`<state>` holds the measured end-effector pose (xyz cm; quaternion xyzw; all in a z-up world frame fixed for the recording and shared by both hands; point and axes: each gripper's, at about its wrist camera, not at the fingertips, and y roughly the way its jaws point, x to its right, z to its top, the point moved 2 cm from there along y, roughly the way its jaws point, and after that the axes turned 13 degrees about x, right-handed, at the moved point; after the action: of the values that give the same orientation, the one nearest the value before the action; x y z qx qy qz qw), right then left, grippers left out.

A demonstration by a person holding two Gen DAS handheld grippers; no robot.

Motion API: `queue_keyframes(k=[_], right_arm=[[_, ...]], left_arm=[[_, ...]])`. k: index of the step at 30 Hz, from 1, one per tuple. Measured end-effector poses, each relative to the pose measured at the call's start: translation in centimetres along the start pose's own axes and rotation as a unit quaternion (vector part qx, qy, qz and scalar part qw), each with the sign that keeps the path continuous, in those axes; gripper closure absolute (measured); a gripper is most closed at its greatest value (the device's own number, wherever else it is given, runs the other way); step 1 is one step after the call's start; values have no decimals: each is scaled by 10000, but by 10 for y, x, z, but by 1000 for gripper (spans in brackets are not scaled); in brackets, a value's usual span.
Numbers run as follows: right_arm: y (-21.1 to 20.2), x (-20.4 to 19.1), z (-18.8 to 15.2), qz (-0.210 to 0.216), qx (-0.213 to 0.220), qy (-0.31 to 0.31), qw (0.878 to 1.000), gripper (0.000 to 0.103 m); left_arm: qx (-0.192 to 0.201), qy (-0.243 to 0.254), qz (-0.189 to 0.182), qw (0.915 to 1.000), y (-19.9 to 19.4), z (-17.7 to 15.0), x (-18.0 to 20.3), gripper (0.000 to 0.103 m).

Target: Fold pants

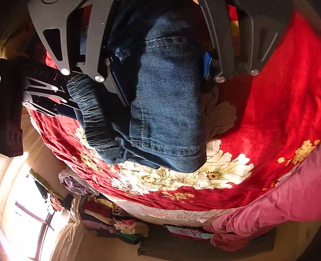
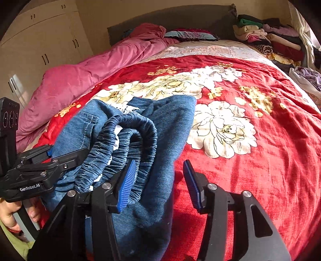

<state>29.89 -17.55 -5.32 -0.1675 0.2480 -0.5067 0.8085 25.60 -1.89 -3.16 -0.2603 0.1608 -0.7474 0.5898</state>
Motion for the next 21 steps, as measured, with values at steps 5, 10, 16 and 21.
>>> queue_keyframes(k=[5,10,16,21], right_arm=[[4,7,-6,-201,-134,95,9997,45],[6,7,-7,-336,-203,29,9992,44],[5,6,-6,-391,-224,40,9990,42],[-2,3,-2,-435,-108,5,9990,42]], left_arm=[[-68,-168,-60,9998,3,-7,-4,46],[-89,-309,-106,9994,4,-9,-8,44],[-90,-341,-132,9993,3,-9,-9,43],[-19,-434,-216,9988,-4,-8,-9,39]])
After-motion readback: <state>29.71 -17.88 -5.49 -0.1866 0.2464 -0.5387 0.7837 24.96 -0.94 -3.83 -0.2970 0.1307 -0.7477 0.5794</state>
